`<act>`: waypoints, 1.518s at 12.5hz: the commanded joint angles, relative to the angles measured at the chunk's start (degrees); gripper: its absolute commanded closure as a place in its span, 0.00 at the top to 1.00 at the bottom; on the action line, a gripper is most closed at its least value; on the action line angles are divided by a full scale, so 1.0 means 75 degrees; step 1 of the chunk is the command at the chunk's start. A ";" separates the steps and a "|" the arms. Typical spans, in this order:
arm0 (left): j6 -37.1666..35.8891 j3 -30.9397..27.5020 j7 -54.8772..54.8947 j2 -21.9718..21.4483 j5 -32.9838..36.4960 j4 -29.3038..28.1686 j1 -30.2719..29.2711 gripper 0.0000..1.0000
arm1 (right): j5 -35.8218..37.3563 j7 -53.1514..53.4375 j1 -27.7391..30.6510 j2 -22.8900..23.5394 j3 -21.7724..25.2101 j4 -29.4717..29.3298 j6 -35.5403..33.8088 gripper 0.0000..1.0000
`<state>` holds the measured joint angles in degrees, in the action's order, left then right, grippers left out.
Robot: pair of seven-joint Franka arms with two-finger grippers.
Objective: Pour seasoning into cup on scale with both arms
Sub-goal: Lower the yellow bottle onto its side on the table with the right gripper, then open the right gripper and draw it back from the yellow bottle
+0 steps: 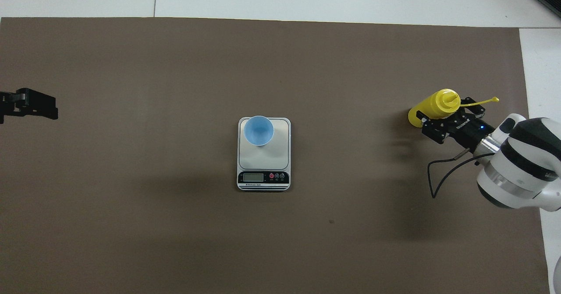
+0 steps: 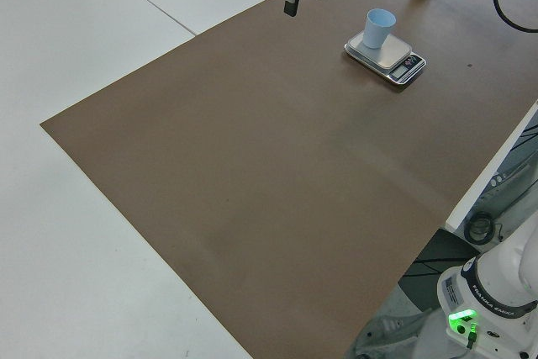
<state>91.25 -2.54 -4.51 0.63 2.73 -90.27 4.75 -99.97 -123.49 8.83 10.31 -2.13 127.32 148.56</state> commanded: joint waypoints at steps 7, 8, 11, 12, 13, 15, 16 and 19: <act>-0.0097 0.0045 0.0038 -0.0131 0.0000 -0.0082 -0.0094 1.00 | 0.0051 -0.0069 0.0100 -0.0589 0.0014 0.0860 0.0243 1.00; -0.0097 0.0045 0.0038 -0.0131 0.0000 -0.0082 -0.0094 1.00 | 0.0168 -0.0058 0.0112 -0.0636 0.0015 0.0895 0.0359 1.00; -0.0108 0.0045 0.0038 -0.0131 0.0000 -0.0082 -0.0094 1.00 | 0.0473 0.0071 0.0112 -0.0835 0.0026 0.1141 0.0734 1.00; -0.0097 0.0045 0.0038 -0.0131 0.0000 -0.0082 -0.0094 1.00 | 0.0567 0.0094 0.0112 -0.0882 0.0026 0.1200 0.0793 1.00; -0.0097 0.0045 0.0038 -0.0131 0.0000 -0.0082 -0.0094 1.00 | 0.0742 0.0176 0.0112 -0.0894 0.0050 0.1212 0.0805 1.00; -0.0108 0.0045 0.0038 -0.0131 0.0000 -0.0082 -0.0094 1.00 | 0.1059 0.0515 0.0112 -0.1057 0.0050 0.1235 0.0968 1.00; -0.0097 0.0045 0.0038 -0.0131 0.0000 -0.0082 -0.0094 1.00 | 0.1095 0.0575 0.0089 -0.1116 0.0050 0.1293 0.1097 1.00; -0.0108 0.0045 0.0038 -0.0131 0.0000 -0.0082 -0.0094 1.00 | 0.1293 0.0832 0.0065 -0.1187 0.0050 0.1388 0.1320 1.00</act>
<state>91.25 -2.54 -4.51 0.63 2.73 -90.27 4.75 -92.79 -119.98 9.20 3.35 -1.57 135.89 157.21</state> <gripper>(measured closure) 0.000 0.000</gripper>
